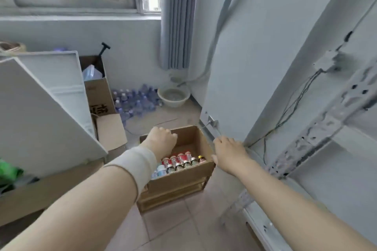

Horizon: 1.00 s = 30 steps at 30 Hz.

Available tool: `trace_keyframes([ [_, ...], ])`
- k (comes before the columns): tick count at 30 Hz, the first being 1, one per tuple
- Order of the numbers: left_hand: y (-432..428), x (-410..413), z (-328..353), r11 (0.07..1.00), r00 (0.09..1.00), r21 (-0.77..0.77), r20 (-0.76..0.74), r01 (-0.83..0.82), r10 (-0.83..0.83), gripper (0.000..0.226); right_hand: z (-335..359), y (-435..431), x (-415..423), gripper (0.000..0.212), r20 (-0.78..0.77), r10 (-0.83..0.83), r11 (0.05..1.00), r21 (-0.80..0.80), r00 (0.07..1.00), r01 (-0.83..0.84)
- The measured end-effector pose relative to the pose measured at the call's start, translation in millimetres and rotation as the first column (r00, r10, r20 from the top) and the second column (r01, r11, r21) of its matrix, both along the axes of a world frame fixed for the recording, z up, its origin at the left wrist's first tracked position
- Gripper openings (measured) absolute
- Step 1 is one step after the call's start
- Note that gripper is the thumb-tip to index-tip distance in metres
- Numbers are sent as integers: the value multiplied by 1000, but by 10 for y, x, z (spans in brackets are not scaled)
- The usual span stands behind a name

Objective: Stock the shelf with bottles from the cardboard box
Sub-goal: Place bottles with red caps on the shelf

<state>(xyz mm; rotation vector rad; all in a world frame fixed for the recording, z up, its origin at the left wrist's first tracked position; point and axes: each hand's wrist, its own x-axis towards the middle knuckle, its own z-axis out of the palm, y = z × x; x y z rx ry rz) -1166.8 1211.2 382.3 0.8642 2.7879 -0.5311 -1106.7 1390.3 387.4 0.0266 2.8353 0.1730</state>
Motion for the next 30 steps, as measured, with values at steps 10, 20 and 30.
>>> trace_keyframes([
  [10,-120,-844,-1561,976,843,-70,493,-208,215,34,-1485,-122,-1290,45,375,46,997,-79,926,-17],
  [20,364,-2311,-3304,854,560,-42,737,-519,377,39,-3304,410,-2835,43,570,-80,949,-208,817,238],
  [30,663,-3064,-4785,708,452,13,779,-706,436,51,-4828,556,-3484,55,642,-188,922,-145,743,359],
])
